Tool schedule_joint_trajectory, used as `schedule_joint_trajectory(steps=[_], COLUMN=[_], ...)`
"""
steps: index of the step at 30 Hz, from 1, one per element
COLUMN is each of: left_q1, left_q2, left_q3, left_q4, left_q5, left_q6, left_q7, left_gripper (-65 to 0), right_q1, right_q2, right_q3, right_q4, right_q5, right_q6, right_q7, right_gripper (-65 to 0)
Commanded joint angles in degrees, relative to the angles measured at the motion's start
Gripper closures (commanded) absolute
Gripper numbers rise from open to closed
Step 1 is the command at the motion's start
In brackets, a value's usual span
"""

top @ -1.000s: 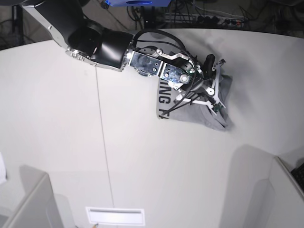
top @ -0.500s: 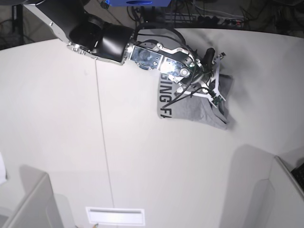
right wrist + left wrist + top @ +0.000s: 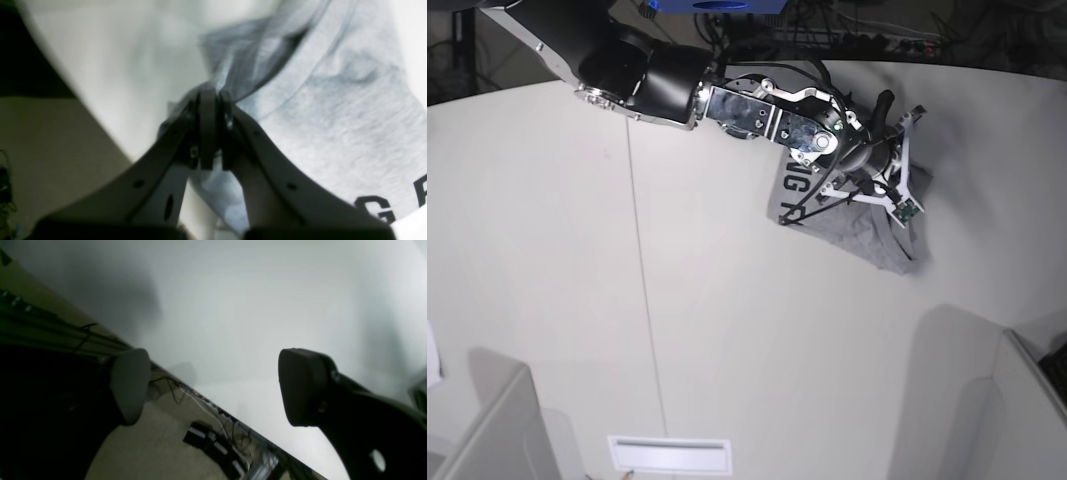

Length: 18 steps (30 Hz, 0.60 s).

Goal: Fold the T-shirt properly
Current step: 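Grasp the bundle edge with the right gripper and fold it over, then release the right gripper and tuck the bundle side with both grippers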

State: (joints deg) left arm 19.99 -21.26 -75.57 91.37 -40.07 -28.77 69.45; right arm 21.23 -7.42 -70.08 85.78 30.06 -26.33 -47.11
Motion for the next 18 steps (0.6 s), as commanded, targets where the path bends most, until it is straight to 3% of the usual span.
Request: schedule_joint_trajectory(steps=[1,3,4,8,11,14,16,18], left_q1=[0.01,-0.08,-0.60,-2.19,-4.38,-7.72,-10.45,-12.91], left_q2=[-1.21,-1.12,-1.03,1.34,2.93,3.37,3.45,4.33], left_q3=[1.24,5.20,7.57,16.01,22.69,28.58,32.45,36.14], left_q4=[1.07,1.59,2.56,9.95,16.28,17.77,17.51,17.51], left_q5=[-0.94,-0.94,-0.94,-0.67,-0.67,-1.38,-1.90,-1.90], left_q6=[-0.28,-0.10,-0.10,-0.10,0.16,2.80,3.50,3.59], left_q7=[-1.10,-1.10,-1.19,-0.84,-0.57,2.24,5.14,6.29], left_gripper=[-58.4,-58.4,-58.4,-58.4,-58.4,-58.4,-53.3,-36.5], right_q1=[0.96,0.96,1.32,1.32,-1.85,-5.37,-8.00,-9.76], right_q2=[-0.98,-0.80,-0.54,5.00,9.84,13.44,15.55,16.96], right_q3=[0.33,0.33,0.33,2.70,11.84,21.07,25.64,28.55], right_q4=[0.86,2.44,4.11,12.90,16.86,18.71,20.29,20.90], right_q5=[0.49,2.95,4.27,5.06,5.06,5.06,5.06,5.06], right_q6=[0.26,0.26,0.26,0.00,0.00,0.00,0.08,0.17], right_q7=[1.00,1.00,1.00,1.44,1.44,1.44,1.44,1.44], right_gripper=[-0.5,-11.7,-13.2,-11.7,-11.7,-8.1,0.0,0.0])
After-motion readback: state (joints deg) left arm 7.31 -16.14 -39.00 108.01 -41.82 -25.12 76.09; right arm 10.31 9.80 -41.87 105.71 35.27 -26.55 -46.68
